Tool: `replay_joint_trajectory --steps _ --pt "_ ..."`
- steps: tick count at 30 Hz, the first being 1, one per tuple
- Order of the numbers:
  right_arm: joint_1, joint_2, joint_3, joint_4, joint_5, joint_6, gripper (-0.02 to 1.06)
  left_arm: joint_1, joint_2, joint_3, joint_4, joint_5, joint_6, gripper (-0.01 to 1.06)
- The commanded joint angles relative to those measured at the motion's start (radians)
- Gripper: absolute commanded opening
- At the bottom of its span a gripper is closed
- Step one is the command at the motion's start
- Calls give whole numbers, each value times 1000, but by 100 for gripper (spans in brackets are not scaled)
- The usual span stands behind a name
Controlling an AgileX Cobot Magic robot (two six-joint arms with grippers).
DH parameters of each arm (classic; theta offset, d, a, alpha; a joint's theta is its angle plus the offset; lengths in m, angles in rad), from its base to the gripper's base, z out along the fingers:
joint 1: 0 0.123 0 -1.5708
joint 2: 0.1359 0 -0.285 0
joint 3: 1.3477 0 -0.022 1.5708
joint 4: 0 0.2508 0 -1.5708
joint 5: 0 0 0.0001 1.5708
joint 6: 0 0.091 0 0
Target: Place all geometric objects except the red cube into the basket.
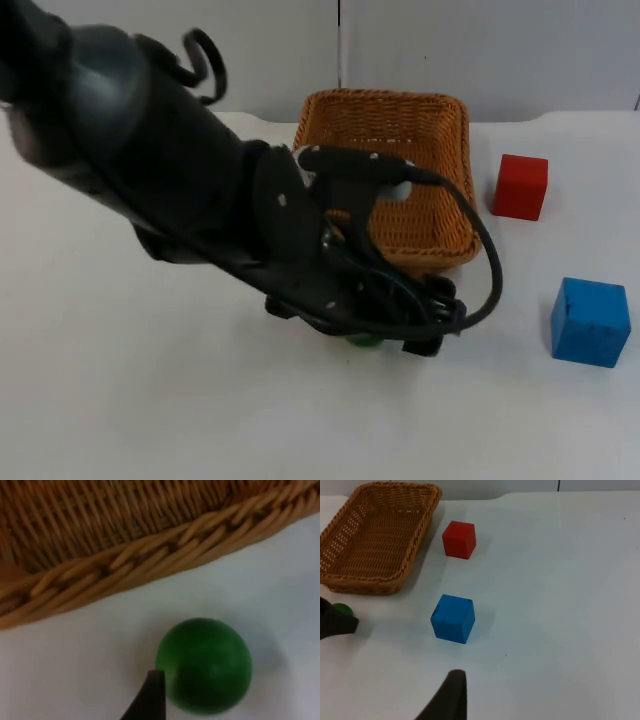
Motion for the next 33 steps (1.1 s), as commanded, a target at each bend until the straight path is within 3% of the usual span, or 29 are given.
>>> replay_joint_trajectory --steps 1,23,33 --pt "-8 -3 2 -6 -5 0 105 -4 28 -25 -2 -9 -7 89" --pt "-8 -3 2 -6 -5 0 105 0 105 -41 0 -203 3 89" --pt "-8 -3 2 -6 -5 0 105 0 105 -41 0 -223 26 89"
